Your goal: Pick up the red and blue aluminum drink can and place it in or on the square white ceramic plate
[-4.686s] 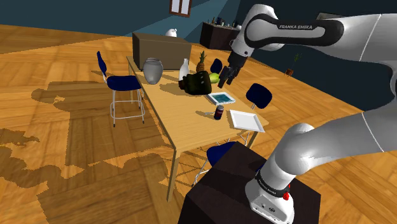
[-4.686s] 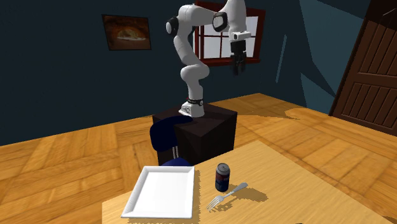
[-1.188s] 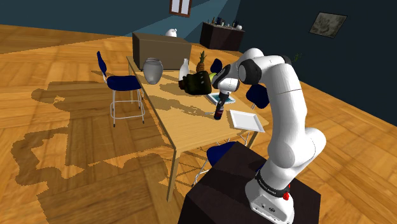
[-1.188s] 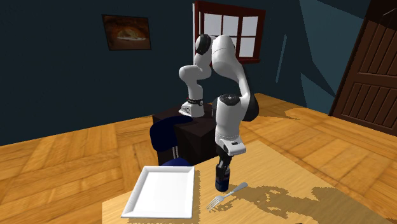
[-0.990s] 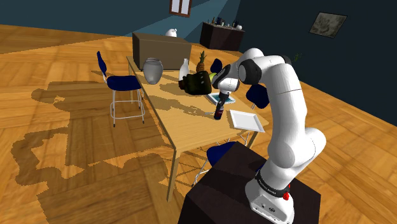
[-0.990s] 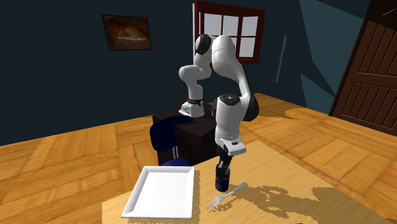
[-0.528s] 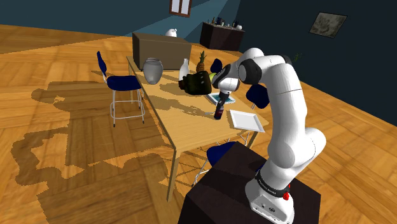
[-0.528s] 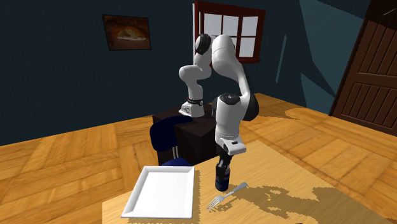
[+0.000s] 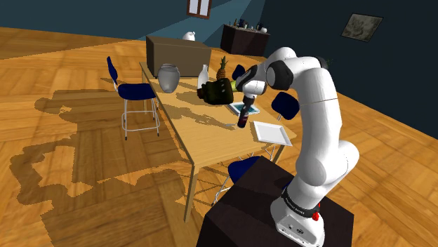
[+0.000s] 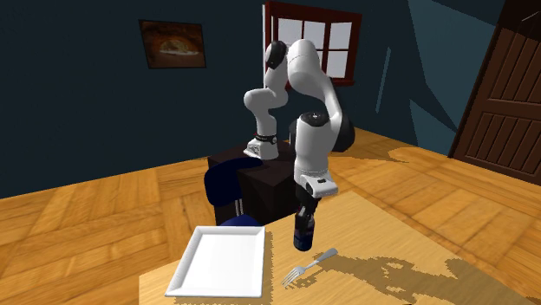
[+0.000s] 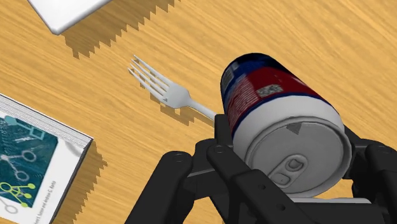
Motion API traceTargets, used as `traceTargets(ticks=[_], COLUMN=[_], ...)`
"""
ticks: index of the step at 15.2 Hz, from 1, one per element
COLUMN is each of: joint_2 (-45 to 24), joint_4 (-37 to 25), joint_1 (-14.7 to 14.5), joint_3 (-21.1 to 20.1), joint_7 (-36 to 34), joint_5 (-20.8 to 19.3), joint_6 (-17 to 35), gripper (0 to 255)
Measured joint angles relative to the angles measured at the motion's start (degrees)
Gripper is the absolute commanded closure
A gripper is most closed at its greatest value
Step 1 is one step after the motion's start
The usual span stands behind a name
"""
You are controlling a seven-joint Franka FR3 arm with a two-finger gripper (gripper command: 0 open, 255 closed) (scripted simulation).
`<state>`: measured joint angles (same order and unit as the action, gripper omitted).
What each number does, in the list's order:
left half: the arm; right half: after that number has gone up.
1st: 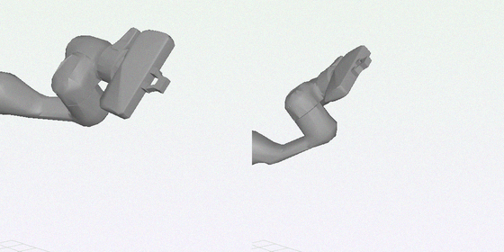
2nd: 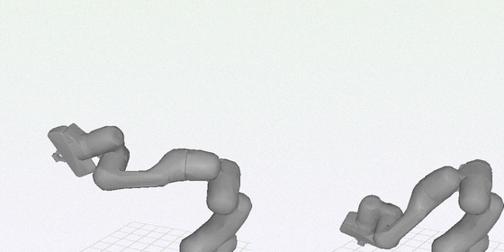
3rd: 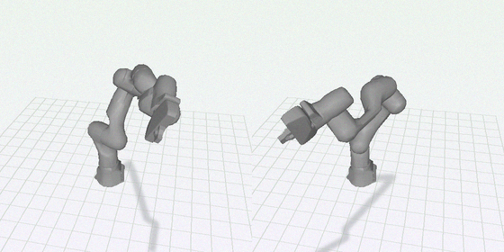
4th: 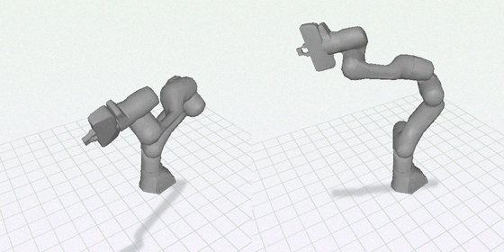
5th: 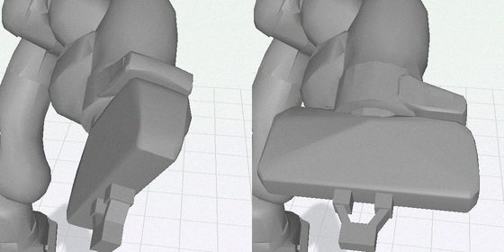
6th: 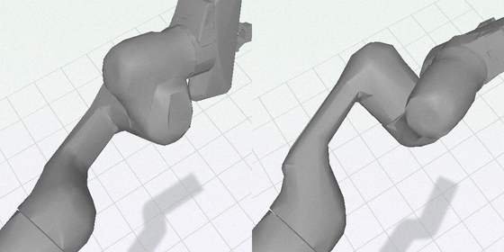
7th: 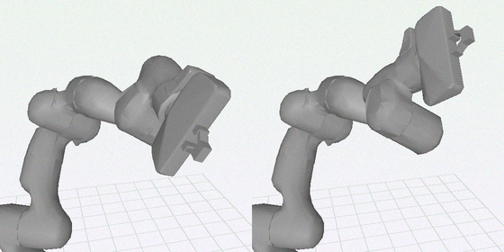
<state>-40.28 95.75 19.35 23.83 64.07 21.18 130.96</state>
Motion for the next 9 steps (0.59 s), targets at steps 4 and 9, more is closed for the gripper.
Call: traceTargets(ticks=[4,9], joint_2=[1.9,4.0], joint_4=[0.0,-0.4], joint_1=[-0.4,-0.9], joint_3=[0.7,1.5], joint_7=[-0.5,-1.0], joint_5=[-0.9,-1.9], joint_6=[-1.9,-4.3], gripper=[255,255])
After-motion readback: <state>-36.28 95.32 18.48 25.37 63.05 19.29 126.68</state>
